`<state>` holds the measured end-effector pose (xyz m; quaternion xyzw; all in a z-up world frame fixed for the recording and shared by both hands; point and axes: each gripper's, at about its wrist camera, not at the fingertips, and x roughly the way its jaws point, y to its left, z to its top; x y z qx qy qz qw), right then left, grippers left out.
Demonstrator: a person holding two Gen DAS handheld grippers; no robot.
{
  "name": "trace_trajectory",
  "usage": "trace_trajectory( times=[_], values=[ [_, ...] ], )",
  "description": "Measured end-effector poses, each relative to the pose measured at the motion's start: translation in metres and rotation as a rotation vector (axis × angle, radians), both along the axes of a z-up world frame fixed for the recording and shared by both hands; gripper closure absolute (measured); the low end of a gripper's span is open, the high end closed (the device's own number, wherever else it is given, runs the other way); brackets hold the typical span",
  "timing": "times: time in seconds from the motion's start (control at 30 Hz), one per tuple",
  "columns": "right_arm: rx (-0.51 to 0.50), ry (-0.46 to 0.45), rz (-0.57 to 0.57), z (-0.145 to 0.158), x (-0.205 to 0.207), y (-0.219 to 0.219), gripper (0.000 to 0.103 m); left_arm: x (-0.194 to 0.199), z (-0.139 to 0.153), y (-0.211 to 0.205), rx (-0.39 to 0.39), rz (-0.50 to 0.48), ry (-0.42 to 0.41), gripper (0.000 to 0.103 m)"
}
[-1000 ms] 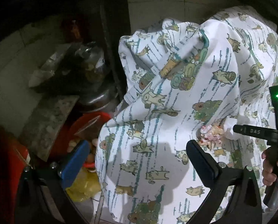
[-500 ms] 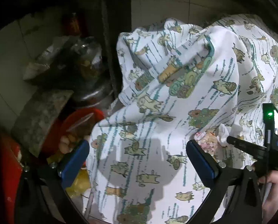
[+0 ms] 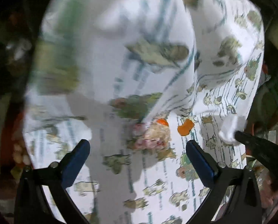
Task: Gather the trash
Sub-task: 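Grasp the white tissue with the right tool while the left tool grasps the crumpled paper ball, then carry the white tissue and paper ball over the pink basket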
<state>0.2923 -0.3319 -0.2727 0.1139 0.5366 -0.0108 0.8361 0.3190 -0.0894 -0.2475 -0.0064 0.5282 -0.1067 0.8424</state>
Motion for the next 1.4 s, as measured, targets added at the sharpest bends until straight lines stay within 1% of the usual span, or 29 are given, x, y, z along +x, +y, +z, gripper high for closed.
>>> trace_trajectory(
  times=[0.03,0.07,0.1,0.17,0.23,0.27,0.33,0.4,0.47,0.5,0.57,0.73,0.87,0.97,1.17,1.27,1.33,1.4],
  values=[
    [-0.009,0.0,-0.005,0.001,-0.004,-0.007,0.09,0.004,-0.005,-0.005,0.008,0.0,0.01,0.003],
    [-0.013,0.002,-0.009,0.001,-0.007,-0.016,0.09,0.008,-0.014,-0.011,0.019,0.002,0.024,0.008],
    [-0.015,0.006,-0.013,0.0,-0.01,-0.021,0.09,0.011,-0.019,-0.014,0.024,0.008,0.033,0.009],
    [-0.018,0.013,-0.027,-0.001,-0.014,-0.033,0.09,0.016,-0.034,-0.018,0.014,0.034,0.063,0.01],
    [-0.024,0.012,-0.036,0.001,-0.013,-0.045,0.09,0.02,-0.045,-0.017,-0.01,0.061,0.092,0.017],
    [-0.028,0.011,-0.038,0.002,-0.016,-0.049,0.09,0.022,-0.05,-0.016,-0.035,0.072,0.109,0.022],
    [-0.035,0.009,-0.039,0.003,-0.016,-0.054,0.09,0.024,-0.058,-0.014,-0.096,0.073,0.138,0.029],
    [-0.03,0.007,-0.035,0.004,-0.014,-0.055,0.09,0.027,-0.063,-0.01,-0.123,0.097,0.156,0.05],
    [-0.025,0.004,-0.03,0.004,-0.016,-0.055,0.09,0.028,-0.068,-0.005,-0.156,0.125,0.173,0.055],
    [-0.029,0.003,-0.028,0.005,-0.016,-0.055,0.09,0.027,-0.067,-0.004,-0.166,0.131,0.169,0.06],
    [-0.037,0.002,-0.023,0.004,-0.017,-0.053,0.09,0.024,-0.061,-0.001,-0.166,0.13,0.163,0.063],
    [-0.037,-0.001,-0.015,0.006,-0.019,-0.046,0.09,0.014,-0.04,0.005,-0.159,0.108,0.123,0.064],
    [-0.035,-0.019,-0.002,0.009,-0.023,-0.037,0.09,0.001,-0.015,0.009,-0.107,0.08,0.066,0.064],
    [-0.023,-0.03,0.013,0.012,-0.028,-0.029,0.09,-0.008,-0.002,0.013,-0.081,0.069,0.029,0.064],
    [-0.035,-0.06,0.056,0.018,-0.039,-0.012,0.09,-0.025,0.02,0.027,-0.057,0.08,-0.024,0.064],
    [-0.027,-0.075,0.056,0.023,-0.044,-0.008,0.09,-0.035,0.03,0.023,-0.032,0.075,-0.068,0.064],
    [-0.038,-0.088,0.042,0.027,-0.05,-0.006,0.09,-0.046,0.042,0.024,-0.019,0.077,-0.102,0.064],
    [-0.049,-0.083,0.027,0.034,-0.057,-0.001,0.09,-0.06,0.06,0.023,-0.023,0.078,-0.142,0.064]
  ],
)
